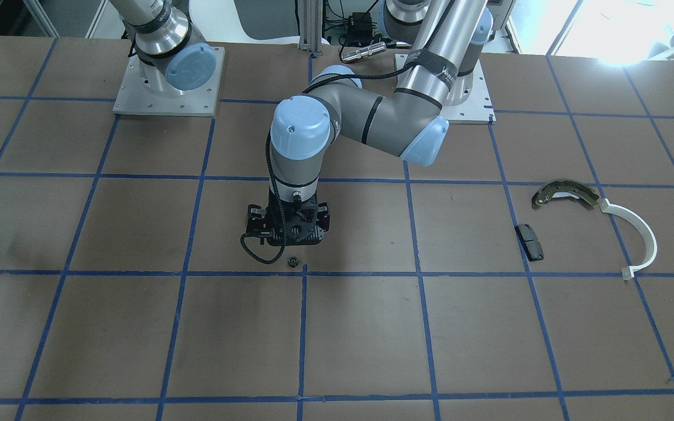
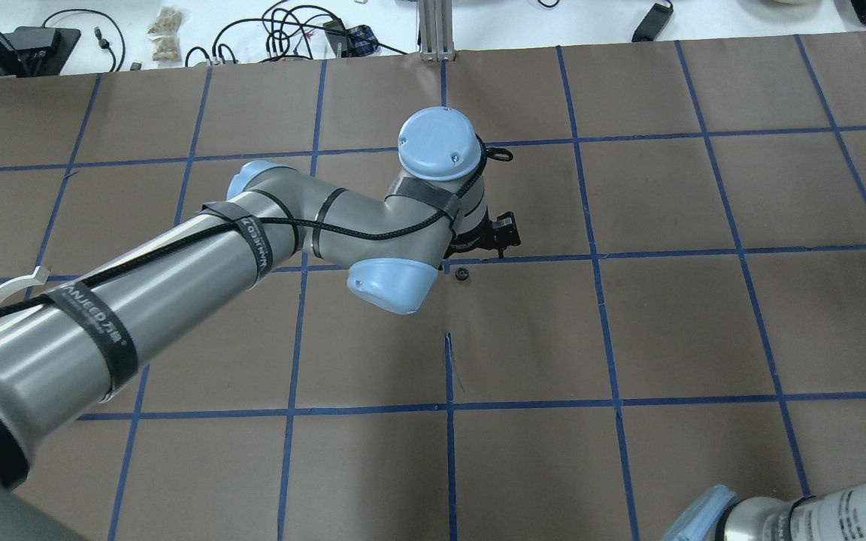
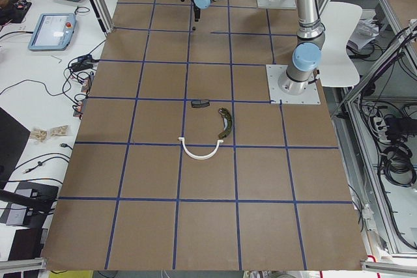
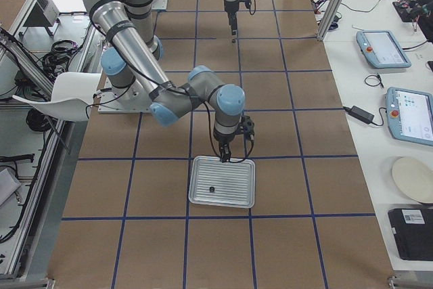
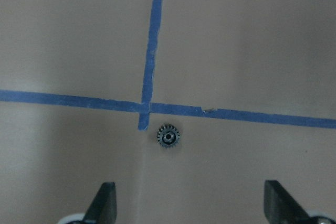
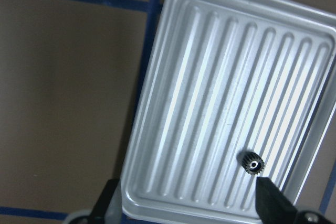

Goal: Place bearing gear from tray to pile

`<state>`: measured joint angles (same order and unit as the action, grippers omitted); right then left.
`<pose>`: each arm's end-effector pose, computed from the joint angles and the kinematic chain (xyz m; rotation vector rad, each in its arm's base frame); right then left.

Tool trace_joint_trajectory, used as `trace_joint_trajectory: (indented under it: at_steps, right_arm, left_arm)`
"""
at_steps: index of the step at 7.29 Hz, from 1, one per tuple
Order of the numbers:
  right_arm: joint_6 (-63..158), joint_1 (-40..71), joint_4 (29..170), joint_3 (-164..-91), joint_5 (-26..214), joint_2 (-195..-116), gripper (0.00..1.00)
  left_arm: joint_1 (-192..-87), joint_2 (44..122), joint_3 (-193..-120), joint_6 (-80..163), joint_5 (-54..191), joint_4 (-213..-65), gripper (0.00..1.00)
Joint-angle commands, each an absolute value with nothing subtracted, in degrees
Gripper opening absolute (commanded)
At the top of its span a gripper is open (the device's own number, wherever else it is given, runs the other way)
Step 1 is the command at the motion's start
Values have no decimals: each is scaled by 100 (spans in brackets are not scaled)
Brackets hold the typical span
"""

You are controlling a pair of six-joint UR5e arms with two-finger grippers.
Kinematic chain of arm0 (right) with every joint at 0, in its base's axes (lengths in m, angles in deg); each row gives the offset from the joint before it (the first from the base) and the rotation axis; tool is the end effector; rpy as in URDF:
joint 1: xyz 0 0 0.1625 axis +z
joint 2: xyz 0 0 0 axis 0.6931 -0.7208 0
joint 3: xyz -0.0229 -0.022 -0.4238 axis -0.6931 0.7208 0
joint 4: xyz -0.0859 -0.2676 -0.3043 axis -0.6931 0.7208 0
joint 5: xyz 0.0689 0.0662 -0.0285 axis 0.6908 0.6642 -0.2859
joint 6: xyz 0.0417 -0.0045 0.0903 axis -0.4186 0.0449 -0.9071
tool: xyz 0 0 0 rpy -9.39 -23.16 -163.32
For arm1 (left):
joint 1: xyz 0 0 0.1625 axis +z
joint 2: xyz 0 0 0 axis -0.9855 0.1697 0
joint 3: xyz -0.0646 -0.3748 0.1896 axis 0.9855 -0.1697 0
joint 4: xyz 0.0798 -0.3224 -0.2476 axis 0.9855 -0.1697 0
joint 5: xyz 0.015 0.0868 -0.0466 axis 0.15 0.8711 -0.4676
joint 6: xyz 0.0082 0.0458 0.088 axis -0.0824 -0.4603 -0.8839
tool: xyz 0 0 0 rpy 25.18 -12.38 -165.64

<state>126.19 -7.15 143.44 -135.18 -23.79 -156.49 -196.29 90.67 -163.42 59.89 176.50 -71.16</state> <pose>-0.3927 -0.4487 0.2734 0.2469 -3.0639 -0.0937 -0.4001 -0.5015 0.2292 0.1765 -3.0249 0.1150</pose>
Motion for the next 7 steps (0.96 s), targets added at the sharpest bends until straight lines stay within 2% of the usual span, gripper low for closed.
trace_joint_trajectory:
  at_steps: [1, 2, 3, 4, 5, 6, 7]
  right_arm:
    - [13549, -1327, 15289, -13536, -2295, -14701, 91]
    - [13667, -1355, 15328, -13528, -2321, -14636, 90]
    - [13921, -1416, 15328, -13536, -2304, -14583, 85]
    - [13984, -1434, 15328, -13536, -2286, -14574, 73]
    - [13976, -1434, 15328, -13528, -2277, -14574, 57]
    - [13985, -1434, 15328, -13519, -2260, -14574, 40]
    - [13993, -1434, 15311, -13510, -2259, -14582, 26]
  left_arm:
    - [-19712, 9469, -16330, 6035, 17918, -6946, 100]
    - [-19712, 9531, -16330, 6026, 18173, -6929, 100]
    - [-19704, 9662, -16286, 5939, 18176, -6929, 93]
    - [-19712, 9707, -16164, 5885, 18184, -6955, 91]
    - [-19712, 9734, -16084, 5876, 18167, -6999, 47]
    - [-19712, 9734, -16110, 5911, 18158, -7016, 39]
    - [-19721, 9725, -16145, 5920, 18141, -7017, 38]
